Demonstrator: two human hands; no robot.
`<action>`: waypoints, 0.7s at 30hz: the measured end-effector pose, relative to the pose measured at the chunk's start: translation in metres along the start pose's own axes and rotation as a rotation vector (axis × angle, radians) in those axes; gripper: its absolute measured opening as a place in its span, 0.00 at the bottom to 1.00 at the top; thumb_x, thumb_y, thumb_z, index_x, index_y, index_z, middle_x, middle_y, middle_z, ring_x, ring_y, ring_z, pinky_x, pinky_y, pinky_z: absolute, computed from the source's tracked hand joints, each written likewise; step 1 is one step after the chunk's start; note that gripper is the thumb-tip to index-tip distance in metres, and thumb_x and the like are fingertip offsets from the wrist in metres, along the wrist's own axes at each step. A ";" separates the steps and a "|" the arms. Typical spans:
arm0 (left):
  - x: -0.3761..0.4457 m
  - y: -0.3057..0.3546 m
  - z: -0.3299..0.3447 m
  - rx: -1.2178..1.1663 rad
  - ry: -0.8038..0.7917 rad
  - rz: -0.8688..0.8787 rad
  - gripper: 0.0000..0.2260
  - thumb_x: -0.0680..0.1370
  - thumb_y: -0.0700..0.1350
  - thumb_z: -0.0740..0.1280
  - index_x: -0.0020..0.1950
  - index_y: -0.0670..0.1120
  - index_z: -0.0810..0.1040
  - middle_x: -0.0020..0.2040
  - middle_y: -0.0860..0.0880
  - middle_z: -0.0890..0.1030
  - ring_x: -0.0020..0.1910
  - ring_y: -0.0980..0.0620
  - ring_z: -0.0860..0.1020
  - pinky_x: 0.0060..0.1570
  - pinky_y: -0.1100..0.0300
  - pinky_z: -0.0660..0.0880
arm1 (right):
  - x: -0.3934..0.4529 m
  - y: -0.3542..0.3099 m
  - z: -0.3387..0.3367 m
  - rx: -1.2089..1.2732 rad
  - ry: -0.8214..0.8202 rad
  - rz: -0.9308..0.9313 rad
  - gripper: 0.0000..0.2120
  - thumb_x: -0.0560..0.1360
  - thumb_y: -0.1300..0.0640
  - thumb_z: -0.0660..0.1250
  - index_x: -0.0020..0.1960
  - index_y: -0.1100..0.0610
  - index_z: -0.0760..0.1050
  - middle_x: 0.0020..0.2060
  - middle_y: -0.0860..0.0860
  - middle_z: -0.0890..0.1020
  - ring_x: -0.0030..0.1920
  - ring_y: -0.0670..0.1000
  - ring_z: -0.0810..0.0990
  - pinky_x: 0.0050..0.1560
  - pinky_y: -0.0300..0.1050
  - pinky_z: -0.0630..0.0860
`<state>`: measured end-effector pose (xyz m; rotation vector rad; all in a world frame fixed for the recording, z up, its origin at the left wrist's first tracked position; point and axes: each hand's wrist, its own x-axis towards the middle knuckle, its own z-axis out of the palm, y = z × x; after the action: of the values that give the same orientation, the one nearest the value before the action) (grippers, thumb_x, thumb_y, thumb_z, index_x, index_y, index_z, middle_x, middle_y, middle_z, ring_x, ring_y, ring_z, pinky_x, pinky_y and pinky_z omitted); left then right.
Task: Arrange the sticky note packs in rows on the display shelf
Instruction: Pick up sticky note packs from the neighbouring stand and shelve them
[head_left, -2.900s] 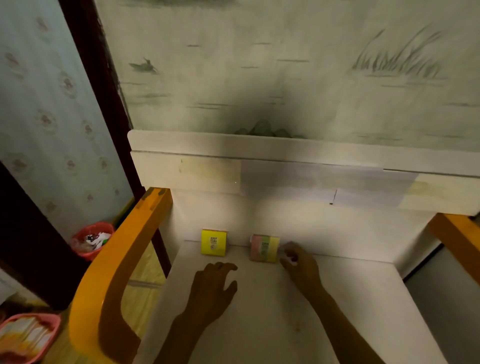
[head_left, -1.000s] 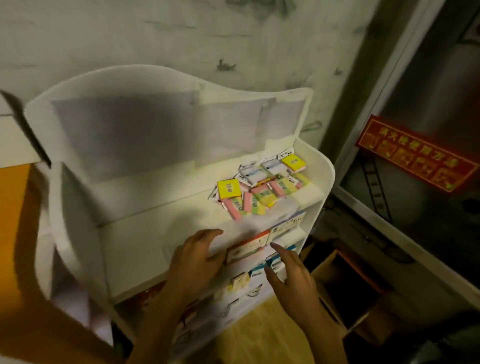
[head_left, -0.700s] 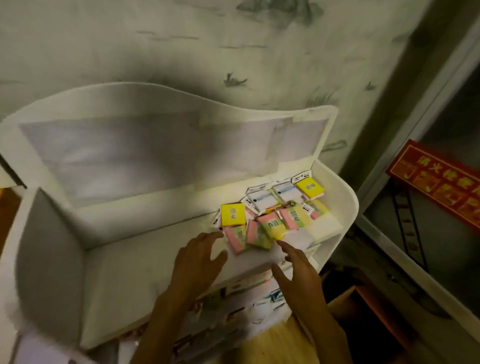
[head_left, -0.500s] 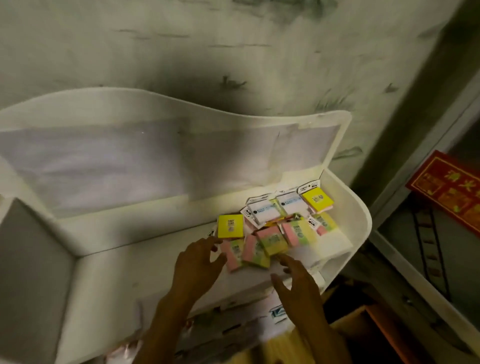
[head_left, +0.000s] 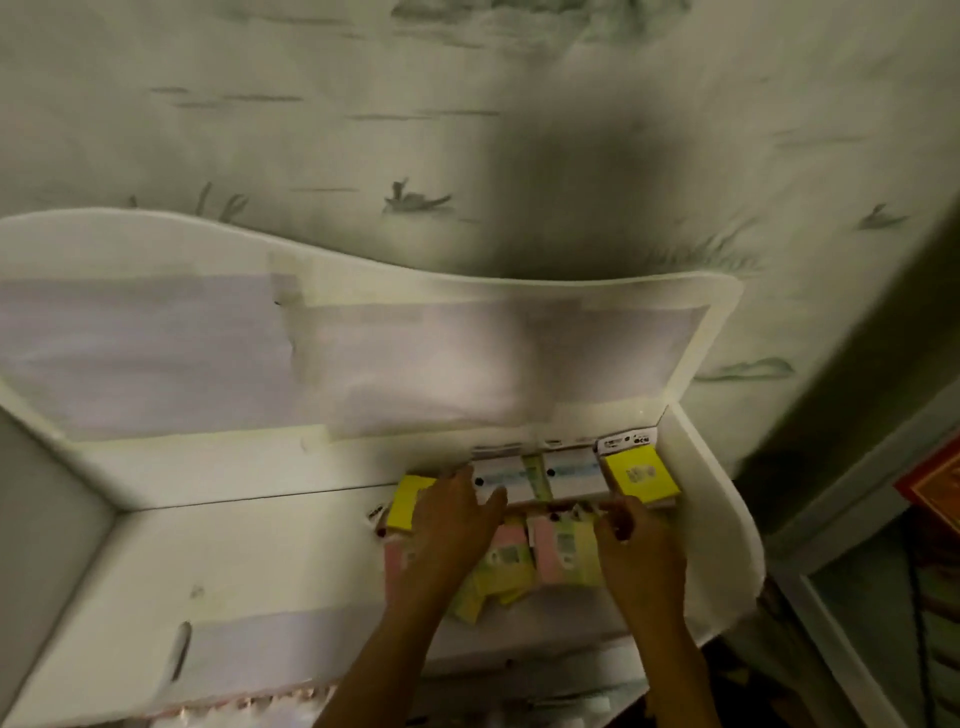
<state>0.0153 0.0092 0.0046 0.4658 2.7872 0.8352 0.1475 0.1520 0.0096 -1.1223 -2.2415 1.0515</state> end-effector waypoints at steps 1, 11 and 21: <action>0.005 0.005 0.007 0.022 0.008 -0.036 0.27 0.76 0.64 0.61 0.68 0.48 0.73 0.64 0.45 0.76 0.63 0.44 0.74 0.59 0.51 0.73 | 0.008 0.006 -0.003 -0.001 0.005 0.002 0.05 0.76 0.56 0.68 0.51 0.50 0.79 0.43 0.46 0.81 0.46 0.49 0.79 0.48 0.45 0.75; 0.034 0.030 0.051 0.143 0.041 -0.253 0.41 0.71 0.72 0.61 0.73 0.44 0.66 0.71 0.42 0.67 0.70 0.41 0.66 0.66 0.45 0.66 | 0.064 0.051 -0.017 -0.140 0.026 0.115 0.15 0.78 0.50 0.66 0.34 0.55 0.76 0.30 0.49 0.79 0.31 0.48 0.77 0.32 0.40 0.69; 0.042 0.027 0.054 -0.289 0.196 -0.316 0.24 0.73 0.53 0.73 0.61 0.38 0.74 0.57 0.38 0.73 0.56 0.37 0.75 0.53 0.50 0.71 | 0.079 0.059 0.007 0.065 0.005 0.274 0.25 0.73 0.33 0.62 0.33 0.54 0.75 0.27 0.49 0.80 0.29 0.51 0.80 0.35 0.45 0.79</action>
<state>-0.0027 0.0724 -0.0286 -0.1072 2.7356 1.2303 0.1255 0.2360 -0.0380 -1.4306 -2.0728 1.2160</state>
